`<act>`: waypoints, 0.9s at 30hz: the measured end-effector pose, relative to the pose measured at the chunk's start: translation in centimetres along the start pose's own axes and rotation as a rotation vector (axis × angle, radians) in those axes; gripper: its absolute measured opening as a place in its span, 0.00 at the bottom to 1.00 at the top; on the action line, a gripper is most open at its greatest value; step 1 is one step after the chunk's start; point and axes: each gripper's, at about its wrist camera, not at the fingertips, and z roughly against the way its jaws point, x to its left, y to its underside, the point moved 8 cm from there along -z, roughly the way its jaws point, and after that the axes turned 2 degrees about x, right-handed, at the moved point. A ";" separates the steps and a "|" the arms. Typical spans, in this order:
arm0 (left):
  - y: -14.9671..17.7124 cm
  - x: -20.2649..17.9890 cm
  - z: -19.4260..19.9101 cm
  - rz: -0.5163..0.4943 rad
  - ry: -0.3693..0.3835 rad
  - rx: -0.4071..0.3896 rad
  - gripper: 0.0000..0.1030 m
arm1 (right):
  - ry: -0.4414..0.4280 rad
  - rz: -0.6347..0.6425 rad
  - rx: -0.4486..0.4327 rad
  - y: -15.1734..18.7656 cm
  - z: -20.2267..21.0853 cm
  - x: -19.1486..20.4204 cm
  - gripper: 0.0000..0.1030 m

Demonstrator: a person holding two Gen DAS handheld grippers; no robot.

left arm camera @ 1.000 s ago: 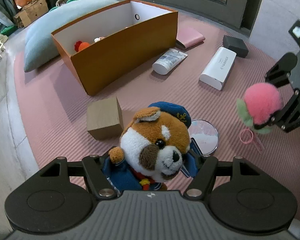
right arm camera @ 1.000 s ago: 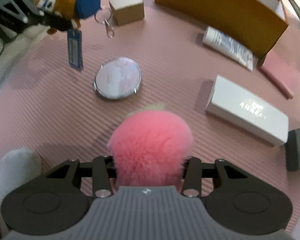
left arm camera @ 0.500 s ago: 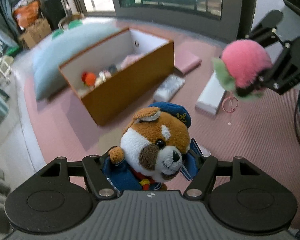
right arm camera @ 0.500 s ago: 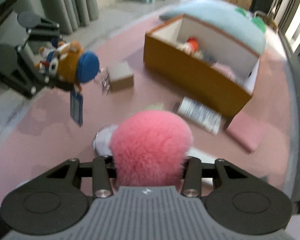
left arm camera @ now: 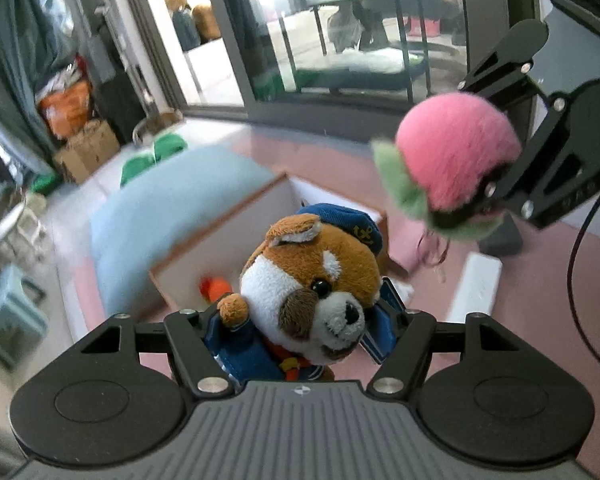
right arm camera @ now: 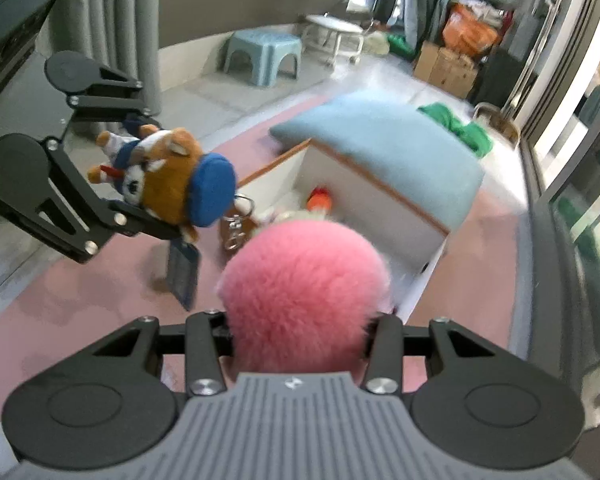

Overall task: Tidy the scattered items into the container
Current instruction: 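Lift and carry the pink ball and plush dog with both tools to the shoebox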

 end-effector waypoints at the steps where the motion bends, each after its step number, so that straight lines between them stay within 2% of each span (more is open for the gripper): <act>1: -0.8 0.3 -0.6 -0.011 -0.009 -0.006 0.77 | 0.007 0.005 -0.008 -0.5 -0.3 -0.5 0.45; 7: -4.2 3.1 -4.3 -0.013 -0.051 -0.028 0.77 | 0.046 0.014 -0.055 -4.2 -2.4 -4.1 0.45; 13: -6.1 5.4 -8.4 0.002 -0.063 -0.019 0.77 | 0.064 -0.006 -0.063 -7.4 -6.4 -7.5 0.45; 18: -6.4 6.4 -11.5 0.037 -0.055 0.001 0.77 | 0.081 -0.017 -0.046 -8.8 -10.1 -9.7 0.45; 27: -4.8 7.5 -17.7 0.094 -0.017 0.071 0.77 | 0.080 -0.014 0.025 -8.8 -17.2 -12.5 0.45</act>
